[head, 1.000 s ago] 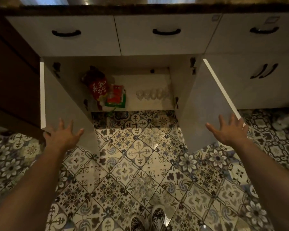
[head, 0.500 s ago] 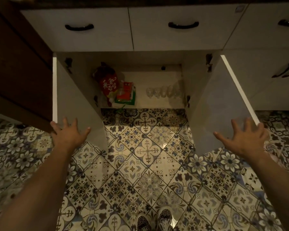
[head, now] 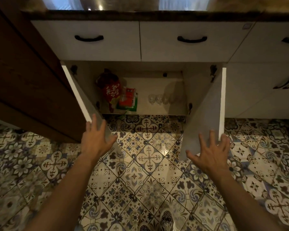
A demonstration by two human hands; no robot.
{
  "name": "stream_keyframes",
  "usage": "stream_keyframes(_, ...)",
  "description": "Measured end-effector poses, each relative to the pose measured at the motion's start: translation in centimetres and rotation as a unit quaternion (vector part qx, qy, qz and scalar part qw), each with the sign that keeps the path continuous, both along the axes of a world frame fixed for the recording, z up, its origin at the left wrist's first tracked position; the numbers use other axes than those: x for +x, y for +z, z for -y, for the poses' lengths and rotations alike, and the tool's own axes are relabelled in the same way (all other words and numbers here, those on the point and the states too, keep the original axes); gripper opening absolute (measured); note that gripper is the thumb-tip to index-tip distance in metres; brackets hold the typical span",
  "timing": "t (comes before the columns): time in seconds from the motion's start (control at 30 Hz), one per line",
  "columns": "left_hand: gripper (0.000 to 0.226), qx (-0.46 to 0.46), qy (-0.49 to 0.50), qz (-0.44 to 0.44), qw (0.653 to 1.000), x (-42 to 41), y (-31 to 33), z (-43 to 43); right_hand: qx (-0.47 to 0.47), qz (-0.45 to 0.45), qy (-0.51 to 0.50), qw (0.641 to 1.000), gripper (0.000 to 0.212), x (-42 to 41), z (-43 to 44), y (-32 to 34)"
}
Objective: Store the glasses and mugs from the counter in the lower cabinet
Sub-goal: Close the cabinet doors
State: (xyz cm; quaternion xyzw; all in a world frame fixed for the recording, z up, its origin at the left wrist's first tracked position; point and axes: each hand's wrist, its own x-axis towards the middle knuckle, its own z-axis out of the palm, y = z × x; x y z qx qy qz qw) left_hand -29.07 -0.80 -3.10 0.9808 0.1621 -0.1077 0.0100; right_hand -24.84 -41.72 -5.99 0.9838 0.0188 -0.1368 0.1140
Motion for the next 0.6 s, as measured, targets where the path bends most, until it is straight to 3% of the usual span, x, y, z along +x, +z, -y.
stream_keyframes(0.1, 0.097, -0.048, -0.005, 0.017, 0.999, 1.0, 0.1, 0.6, 0.032, 0.007, 0.031, 0.999, 0.102, 0.2, -2.8, -0.1)
stream_keyframes(0.3, 0.089, -0.017, -0.082, 0.022, 0.996, 4.2, 0.2, 1.5, 0.072, 0.019, 0.083, 0.994, 0.090, 2.0, -7.2, -0.6)
stream_keyframes(0.6, 0.078, -0.045, -0.081, 0.055, 0.994, 10.3, 0.0, 3.9, 0.140, 0.039, 0.145, 0.979, 0.083, 5.4, -11.2, -1.9)
